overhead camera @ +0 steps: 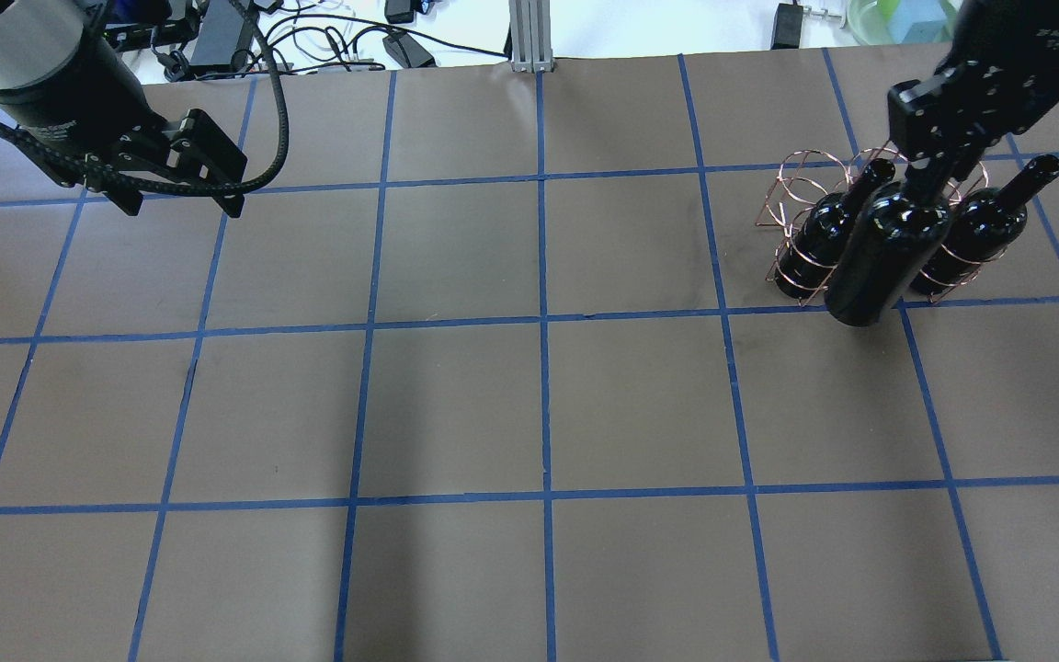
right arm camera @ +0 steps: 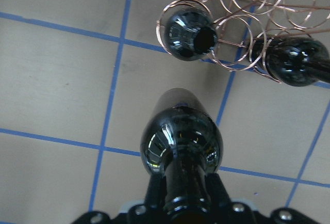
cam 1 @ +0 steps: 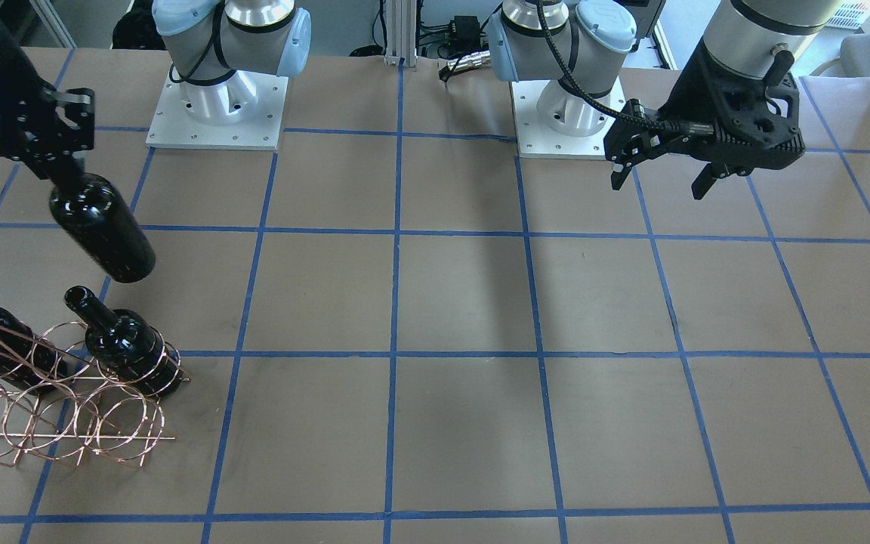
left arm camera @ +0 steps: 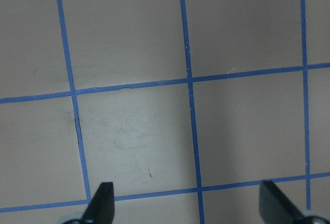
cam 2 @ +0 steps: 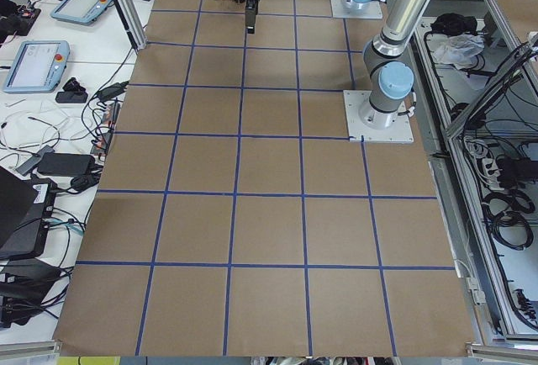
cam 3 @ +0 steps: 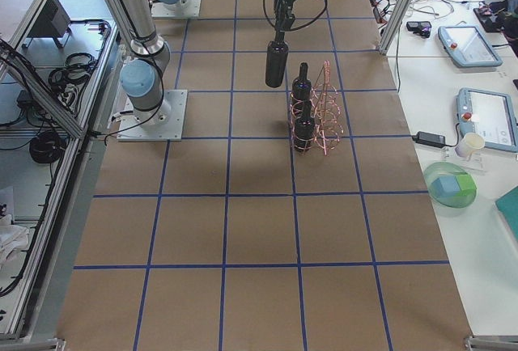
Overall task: Place wine into wine basket
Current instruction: 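Tilt the bottle down and lay it into the rack beside the others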
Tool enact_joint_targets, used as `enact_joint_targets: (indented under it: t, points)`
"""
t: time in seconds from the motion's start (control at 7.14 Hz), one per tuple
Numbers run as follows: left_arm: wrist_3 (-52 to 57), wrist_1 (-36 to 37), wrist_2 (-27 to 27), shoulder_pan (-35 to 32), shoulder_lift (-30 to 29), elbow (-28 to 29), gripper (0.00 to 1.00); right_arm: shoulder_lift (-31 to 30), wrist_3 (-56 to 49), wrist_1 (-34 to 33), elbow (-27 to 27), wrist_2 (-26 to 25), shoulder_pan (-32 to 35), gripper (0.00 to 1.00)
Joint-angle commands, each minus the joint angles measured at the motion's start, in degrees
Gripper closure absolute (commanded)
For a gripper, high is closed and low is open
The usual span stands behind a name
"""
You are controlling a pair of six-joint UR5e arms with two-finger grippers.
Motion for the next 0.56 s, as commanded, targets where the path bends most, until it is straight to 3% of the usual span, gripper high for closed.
enact_joint_targets:
  t: [0.0, 0.42]
  points:
    - [0.0, -0.09, 0.05, 0.0, 0.0, -0.09, 0.0, -0.66, -6.12, -0.03, -0.81, -2.03, -5.21, 1.0]
    - [0.0, 0.0, -0.04, 0.0, 0.0, -0.09, 0.0, 1.96, -9.21, -6.17, -2.58, 1.4, -5.41, 1.0]
